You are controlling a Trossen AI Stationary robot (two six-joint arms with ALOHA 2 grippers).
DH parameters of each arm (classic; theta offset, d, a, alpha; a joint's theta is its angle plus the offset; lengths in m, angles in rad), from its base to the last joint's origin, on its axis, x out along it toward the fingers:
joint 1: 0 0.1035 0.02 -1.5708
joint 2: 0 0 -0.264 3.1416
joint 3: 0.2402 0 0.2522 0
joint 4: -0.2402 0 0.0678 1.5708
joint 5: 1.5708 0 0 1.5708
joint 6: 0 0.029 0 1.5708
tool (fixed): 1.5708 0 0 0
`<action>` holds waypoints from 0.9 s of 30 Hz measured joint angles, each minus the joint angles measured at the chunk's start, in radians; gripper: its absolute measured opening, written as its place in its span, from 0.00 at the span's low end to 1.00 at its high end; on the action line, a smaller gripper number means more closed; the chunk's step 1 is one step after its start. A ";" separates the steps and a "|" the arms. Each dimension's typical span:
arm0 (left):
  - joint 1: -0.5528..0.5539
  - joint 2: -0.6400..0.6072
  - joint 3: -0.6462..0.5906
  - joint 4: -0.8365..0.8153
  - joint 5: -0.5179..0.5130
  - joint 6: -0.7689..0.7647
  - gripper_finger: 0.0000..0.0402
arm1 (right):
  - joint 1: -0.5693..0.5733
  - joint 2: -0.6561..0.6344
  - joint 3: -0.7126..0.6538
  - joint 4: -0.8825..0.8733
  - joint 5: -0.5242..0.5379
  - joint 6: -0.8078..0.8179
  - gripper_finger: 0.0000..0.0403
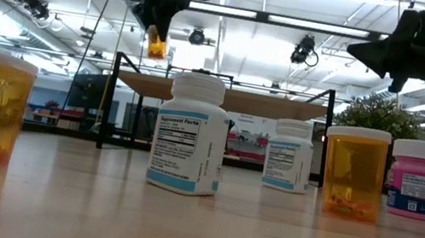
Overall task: Pick and place medicine bottles onto shelf by color
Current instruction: Put the top yellow pill bottle on the shelf
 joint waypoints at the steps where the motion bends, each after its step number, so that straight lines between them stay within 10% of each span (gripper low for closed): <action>1: -0.004 0.021 0.039 -0.014 -0.002 -0.002 0.53 | 0.000 0.000 0.000 0.006 0.000 -0.005 0.02; 8: -0.006 0.170 0.213 -0.092 -0.008 -0.024 0.52 | 0.000 0.000 0.000 0.012 0.000 -0.005 0.02; 27: -0.018 0.272 0.213 -0.093 -0.010 -0.023 0.55 | 0.000 0.000 0.000 0.012 0.000 -0.001 0.02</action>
